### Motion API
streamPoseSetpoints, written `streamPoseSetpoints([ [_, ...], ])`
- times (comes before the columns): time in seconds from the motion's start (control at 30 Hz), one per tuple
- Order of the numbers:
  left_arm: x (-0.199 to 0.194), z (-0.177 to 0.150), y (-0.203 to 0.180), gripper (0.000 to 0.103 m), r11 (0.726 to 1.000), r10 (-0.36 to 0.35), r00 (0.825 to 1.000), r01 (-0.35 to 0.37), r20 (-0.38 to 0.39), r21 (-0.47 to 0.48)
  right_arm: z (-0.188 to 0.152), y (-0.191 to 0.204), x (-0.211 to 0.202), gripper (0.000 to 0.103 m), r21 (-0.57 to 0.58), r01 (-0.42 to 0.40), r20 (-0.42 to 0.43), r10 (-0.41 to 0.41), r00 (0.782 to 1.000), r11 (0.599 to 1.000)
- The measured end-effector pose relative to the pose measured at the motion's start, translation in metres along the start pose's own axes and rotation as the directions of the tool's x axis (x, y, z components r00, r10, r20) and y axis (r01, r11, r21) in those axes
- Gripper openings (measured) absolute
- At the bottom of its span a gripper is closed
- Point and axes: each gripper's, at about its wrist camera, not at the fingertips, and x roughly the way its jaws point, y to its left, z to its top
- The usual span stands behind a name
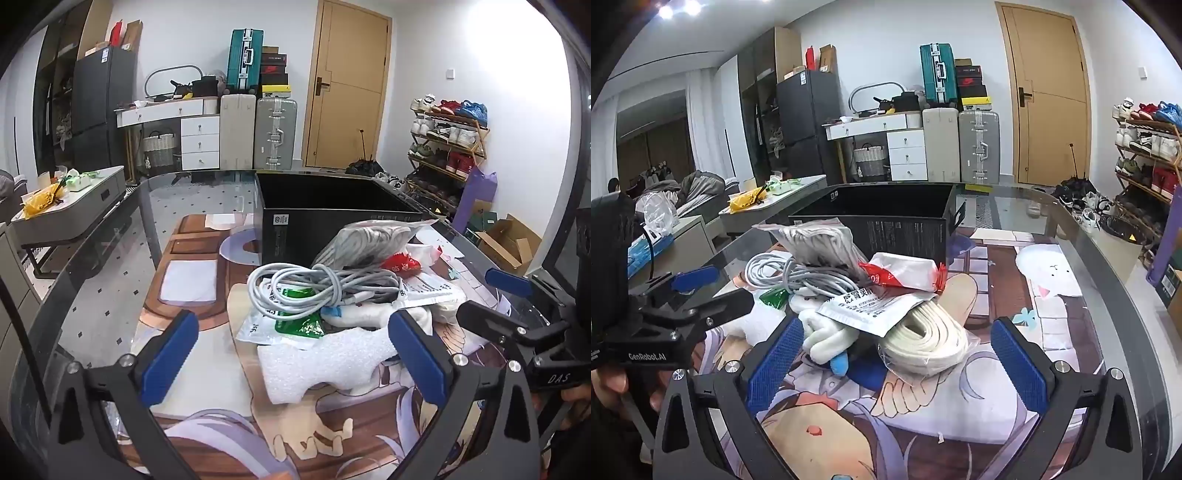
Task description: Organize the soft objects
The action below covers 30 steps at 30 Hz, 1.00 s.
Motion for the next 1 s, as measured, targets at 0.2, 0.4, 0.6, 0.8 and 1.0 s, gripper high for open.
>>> streamPoseSetpoints([
  [0.2,-0.0006,-0.0002,0.0005,0.103,1.000,0.003,1.000,-0.003,0.007,-0.005,-0.0009,0.0011,0.0006,0.103,0.004,0.004,-0.014,-0.004,1.000,1.000],
  [0.4,-0.0008,-0.0004,-0.0003,0.103,1.000,0.006,1.000,-0.006,0.005,-0.002,-0.0036,0.0036,0.0052,0.103,0.001,0.009,-0.022,-0.009,1.000,1.000],
  [0.6,0.0013,0.0014,0.0027,0.103,1.000,0.009,1.000,-0.009,0.001,-0.004,-0.0020,-0.0031,0.0061,0.103,0.013,0.000,-0.035,0.001,0.999,1.000],
  [0.8,0.0008,0.0004,0.0030,0.103,1.000,0.011,1.000,-0.011,0.000,-0.004,-0.0015,-0.0041,0.0062,0.103,0.014,0.003,-0.038,-0.002,0.999,1.000],
  [1.0,0.0007,0.0000,0.0036,0.103,1.000,0.011,1.000,-0.011,0.000,-0.003,-0.0016,-0.0047,0.0065,0.103,0.013,0.001,-0.041,0.000,0.999,1.000],
])
